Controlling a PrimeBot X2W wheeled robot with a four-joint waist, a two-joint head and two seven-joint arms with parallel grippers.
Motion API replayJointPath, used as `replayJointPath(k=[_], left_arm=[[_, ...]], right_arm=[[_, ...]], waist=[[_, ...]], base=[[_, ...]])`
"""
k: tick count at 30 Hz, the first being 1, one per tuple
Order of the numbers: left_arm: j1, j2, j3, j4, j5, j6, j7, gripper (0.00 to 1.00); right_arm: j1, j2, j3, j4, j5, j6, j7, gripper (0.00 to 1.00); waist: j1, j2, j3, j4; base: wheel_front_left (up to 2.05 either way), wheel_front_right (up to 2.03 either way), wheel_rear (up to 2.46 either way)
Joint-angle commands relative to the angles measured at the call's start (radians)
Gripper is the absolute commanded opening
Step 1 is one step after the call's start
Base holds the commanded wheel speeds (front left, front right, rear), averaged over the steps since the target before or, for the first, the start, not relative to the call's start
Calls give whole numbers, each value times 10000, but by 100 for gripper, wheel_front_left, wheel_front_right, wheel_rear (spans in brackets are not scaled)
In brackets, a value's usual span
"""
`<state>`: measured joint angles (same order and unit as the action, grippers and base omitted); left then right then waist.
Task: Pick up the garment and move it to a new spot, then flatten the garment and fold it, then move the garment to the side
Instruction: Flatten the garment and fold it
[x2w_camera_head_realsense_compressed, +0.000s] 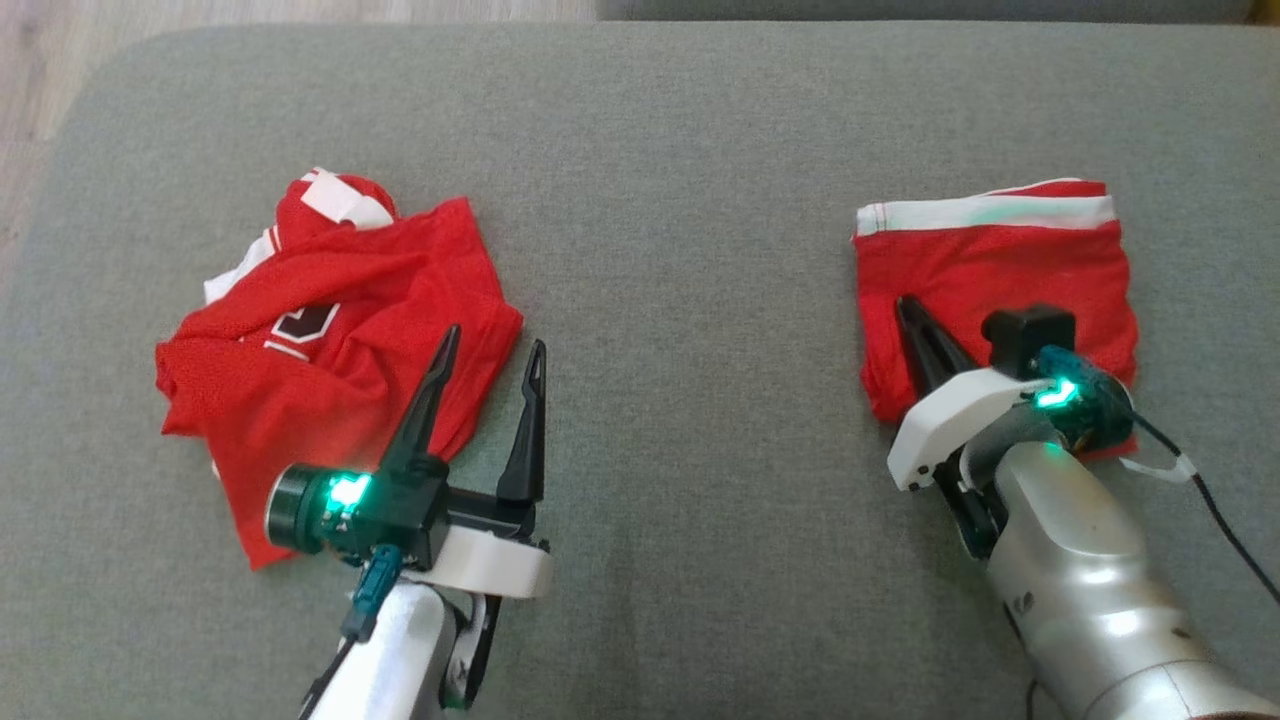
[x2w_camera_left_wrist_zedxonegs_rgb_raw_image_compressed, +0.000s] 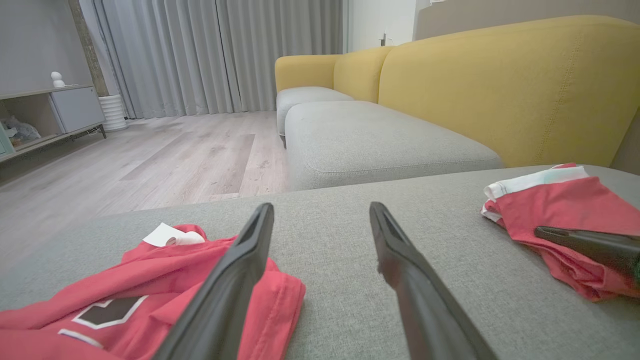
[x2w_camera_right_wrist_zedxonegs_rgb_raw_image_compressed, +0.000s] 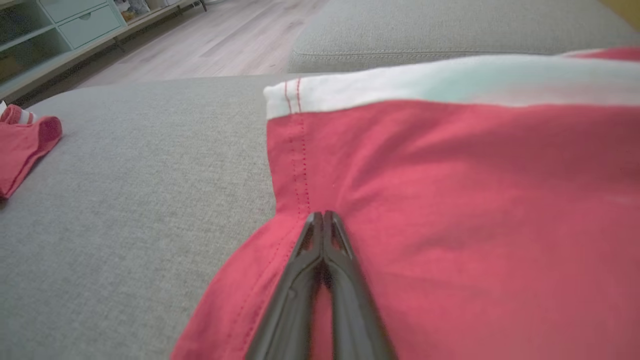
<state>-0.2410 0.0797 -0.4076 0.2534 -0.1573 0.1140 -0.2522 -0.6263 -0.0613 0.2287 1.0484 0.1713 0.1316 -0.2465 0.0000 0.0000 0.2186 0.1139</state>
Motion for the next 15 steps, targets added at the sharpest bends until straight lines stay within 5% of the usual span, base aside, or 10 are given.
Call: replayJointPath(k=[1,7,15], left_arm=[[-233,14,376,-275,15,36,-95,100],[-60,39,520,-299,-34,67,-95,100],[283,13,731,-397,-104,91,-95,100]], right_arm=[[-154,109,247,-56,216,-9,-34,0],[-274,109,-115,-400,276,-9,-137,0],[1171,25,-2545,-3565,-573,-9,-150,0]], waist=[[0,0,-99,-68],[0,0,-493,-360],[0,0,-1257,-906]], base=[[0,0,0],[0,0,0],[0,0,0]])
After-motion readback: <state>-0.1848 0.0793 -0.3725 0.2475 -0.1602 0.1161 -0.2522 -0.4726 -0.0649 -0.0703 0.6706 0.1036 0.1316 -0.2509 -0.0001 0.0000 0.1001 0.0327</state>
